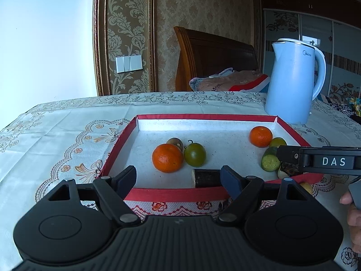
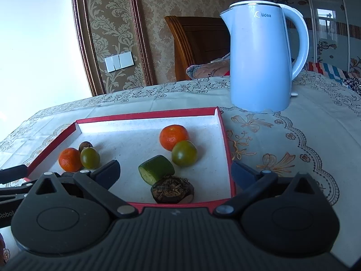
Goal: Organize fruits
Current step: 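Lift both open grippers up out of the tray, then move the left gripper toward the dark cylinder while the right approaches the brown kiwi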
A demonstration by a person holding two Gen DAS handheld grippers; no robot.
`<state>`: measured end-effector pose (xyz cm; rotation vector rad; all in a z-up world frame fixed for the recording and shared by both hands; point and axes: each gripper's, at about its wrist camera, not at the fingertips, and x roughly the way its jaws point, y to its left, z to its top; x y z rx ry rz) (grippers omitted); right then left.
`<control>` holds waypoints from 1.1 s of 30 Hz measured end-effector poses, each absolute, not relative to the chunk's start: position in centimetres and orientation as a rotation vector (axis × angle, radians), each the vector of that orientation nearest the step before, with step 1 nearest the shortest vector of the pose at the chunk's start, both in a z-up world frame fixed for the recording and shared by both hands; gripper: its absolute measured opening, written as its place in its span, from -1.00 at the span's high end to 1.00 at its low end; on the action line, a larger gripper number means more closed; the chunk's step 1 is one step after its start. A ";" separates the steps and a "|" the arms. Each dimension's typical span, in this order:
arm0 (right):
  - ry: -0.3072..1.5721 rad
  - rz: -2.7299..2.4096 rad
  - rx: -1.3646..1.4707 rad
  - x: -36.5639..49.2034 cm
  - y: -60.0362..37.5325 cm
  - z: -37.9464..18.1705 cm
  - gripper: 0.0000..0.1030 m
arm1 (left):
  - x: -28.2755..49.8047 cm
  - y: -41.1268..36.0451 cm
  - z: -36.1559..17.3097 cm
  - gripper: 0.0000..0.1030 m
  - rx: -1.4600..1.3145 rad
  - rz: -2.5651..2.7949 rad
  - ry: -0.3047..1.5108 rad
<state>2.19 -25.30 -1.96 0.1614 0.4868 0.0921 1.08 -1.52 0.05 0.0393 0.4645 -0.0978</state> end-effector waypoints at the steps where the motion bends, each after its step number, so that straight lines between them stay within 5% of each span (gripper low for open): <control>1: 0.487 0.094 0.159 2.0 -25.3 -2.0 -1.00 | 0.9 -1.5 0.0 -0.59 0.041 -0.107 0.467; 33: 0.571 0.098 0.216 0.6 -26.7 -3.3 -1.00 | 0.8 -1.6 -0.6 -0.59 0.042 -0.133 0.518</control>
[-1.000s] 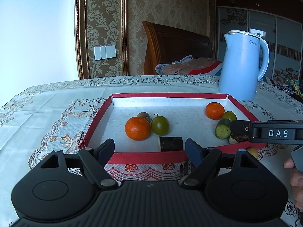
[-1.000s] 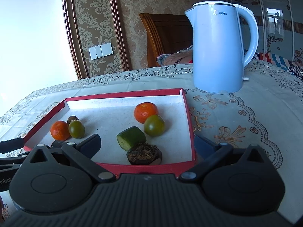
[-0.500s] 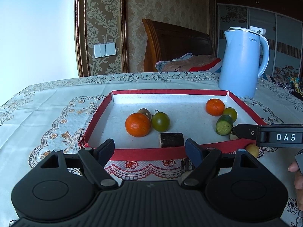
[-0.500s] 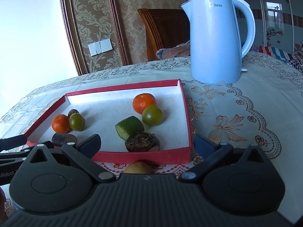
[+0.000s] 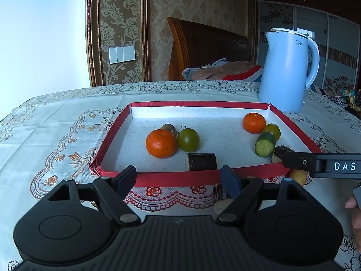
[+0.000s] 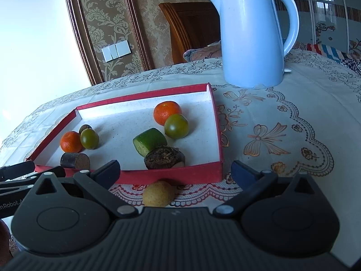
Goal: Organize fruits
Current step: 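Move the left gripper toward the dark cylinder while the right approaches the brown kiwi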
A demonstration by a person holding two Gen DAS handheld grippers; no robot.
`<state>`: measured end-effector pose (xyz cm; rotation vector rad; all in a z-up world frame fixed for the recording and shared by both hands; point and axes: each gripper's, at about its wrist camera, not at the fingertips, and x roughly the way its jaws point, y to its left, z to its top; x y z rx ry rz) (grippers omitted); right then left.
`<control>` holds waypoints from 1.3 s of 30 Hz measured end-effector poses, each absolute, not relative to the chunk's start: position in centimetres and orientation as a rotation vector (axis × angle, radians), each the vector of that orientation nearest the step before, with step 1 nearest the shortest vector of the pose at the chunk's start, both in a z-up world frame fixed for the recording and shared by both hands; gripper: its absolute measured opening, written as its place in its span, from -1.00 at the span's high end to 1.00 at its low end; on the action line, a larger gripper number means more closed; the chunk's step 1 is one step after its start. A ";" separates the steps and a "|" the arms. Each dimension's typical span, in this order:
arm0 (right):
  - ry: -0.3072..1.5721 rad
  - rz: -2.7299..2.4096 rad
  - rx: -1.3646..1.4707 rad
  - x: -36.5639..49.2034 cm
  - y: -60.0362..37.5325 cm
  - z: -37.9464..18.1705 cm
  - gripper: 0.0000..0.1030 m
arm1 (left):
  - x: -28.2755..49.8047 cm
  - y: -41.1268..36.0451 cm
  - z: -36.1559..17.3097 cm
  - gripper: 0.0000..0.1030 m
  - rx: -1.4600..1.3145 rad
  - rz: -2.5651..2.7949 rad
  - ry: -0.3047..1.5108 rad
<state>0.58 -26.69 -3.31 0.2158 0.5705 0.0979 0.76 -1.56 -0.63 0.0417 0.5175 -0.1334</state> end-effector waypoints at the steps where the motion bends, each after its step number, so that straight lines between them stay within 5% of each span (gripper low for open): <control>1: 0.573 0.097 0.215 0.6 -26.7 -3.3 -1.00 | 0.8 -1.5 -0.6 -0.59 0.040 -0.137 0.520; 39: 0.613 0.033 0.210 -0.4 -27.6 -3.8 -1.00 | 0.6 -3.0 -1.5 -0.82 0.077 -0.226 0.594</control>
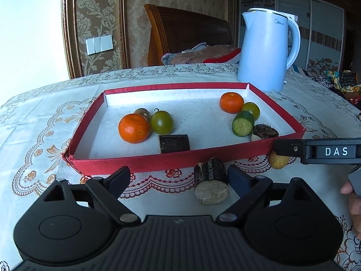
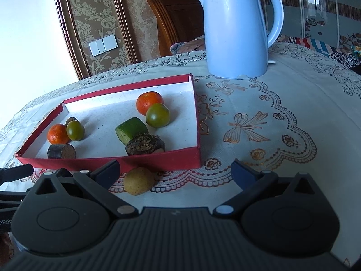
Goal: Organize fruits
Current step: 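Move the left gripper toward the dark cylinder while the right approaches the brown kiwi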
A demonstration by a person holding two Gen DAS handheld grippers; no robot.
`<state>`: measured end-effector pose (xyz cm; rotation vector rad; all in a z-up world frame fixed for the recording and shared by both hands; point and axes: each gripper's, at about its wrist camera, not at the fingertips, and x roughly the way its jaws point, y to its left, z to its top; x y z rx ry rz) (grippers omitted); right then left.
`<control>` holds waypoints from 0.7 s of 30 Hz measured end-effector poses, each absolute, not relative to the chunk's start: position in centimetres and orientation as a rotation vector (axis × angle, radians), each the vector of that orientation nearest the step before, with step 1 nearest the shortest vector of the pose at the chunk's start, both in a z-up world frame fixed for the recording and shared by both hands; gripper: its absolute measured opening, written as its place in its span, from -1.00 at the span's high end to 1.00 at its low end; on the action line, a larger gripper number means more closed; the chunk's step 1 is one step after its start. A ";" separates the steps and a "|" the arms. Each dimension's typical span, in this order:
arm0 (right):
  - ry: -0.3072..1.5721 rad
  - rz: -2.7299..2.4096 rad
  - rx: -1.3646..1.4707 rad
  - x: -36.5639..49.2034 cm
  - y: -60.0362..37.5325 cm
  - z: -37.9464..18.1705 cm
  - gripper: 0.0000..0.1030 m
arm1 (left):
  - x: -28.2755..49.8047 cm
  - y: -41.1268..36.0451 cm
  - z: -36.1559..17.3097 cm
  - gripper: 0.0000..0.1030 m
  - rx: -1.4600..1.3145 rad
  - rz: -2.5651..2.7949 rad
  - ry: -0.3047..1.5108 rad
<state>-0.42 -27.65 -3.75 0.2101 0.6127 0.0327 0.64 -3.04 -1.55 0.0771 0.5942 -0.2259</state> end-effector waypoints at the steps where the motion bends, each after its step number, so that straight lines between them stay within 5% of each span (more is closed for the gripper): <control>1: 0.615 0.033 0.207 -0.5 -27.6 -3.8 -1.00 | 0.5 -2.7 -1.5 -0.82 0.057 -0.213 0.597; 21: 0.648 0.037 0.152 -0.1 -26.8 -4.2 -1.00 | 0.4 -2.9 -1.2 -0.81 0.049 -0.226 0.589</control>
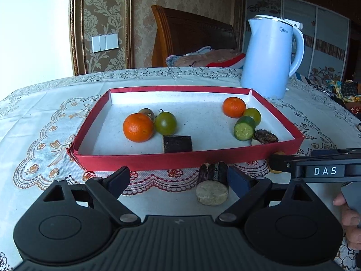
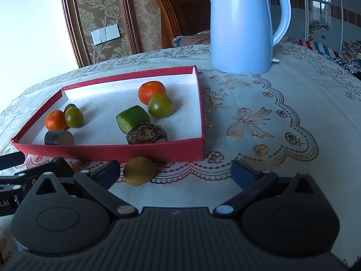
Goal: Organize fruits
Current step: 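Move the left gripper toward the dark cylinder while the right approaches the brown kiwi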
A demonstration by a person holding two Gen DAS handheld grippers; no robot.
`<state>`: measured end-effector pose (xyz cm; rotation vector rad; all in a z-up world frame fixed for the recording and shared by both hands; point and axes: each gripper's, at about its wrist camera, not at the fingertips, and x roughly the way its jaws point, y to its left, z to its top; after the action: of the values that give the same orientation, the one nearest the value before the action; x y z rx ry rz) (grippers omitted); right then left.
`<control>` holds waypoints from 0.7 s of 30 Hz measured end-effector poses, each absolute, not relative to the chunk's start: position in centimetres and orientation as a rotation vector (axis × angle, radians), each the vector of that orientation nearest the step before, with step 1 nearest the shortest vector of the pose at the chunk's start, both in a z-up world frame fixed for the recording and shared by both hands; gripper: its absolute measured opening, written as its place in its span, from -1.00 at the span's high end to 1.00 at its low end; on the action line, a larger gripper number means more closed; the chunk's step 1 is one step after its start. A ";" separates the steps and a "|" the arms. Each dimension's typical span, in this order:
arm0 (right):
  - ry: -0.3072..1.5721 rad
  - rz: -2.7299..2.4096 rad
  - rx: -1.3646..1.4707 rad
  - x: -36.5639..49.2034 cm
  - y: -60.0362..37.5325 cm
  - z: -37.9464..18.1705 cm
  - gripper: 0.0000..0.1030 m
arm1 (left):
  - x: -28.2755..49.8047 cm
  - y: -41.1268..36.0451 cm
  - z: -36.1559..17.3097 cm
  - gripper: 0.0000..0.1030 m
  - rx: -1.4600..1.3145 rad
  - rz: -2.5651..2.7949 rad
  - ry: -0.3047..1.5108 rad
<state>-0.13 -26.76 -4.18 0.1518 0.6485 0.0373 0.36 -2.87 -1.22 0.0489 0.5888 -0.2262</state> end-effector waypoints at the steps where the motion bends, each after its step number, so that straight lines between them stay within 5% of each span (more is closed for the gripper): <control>1: 0.649 0.036 0.149 -0.2 -26.7 -4.2 -1.00 | 0.3 -2.9 -1.3 -0.81 0.054 -0.227 0.588; 14: 0.652 0.028 0.155 -0.2 -27.0 -4.2 -1.00 | 1.4 -4.0 -2.0 -0.79 0.121 -0.233 0.634; 21: 0.653 0.027 0.147 -0.2 -26.9 -4.2 -1.00 | 0.4 -3.3 -1.6 -0.50 0.105 -0.221 0.597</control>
<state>-0.20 -26.87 -4.23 0.1468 0.6533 0.0265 0.45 -3.30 -1.62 0.1048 0.5970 -0.2215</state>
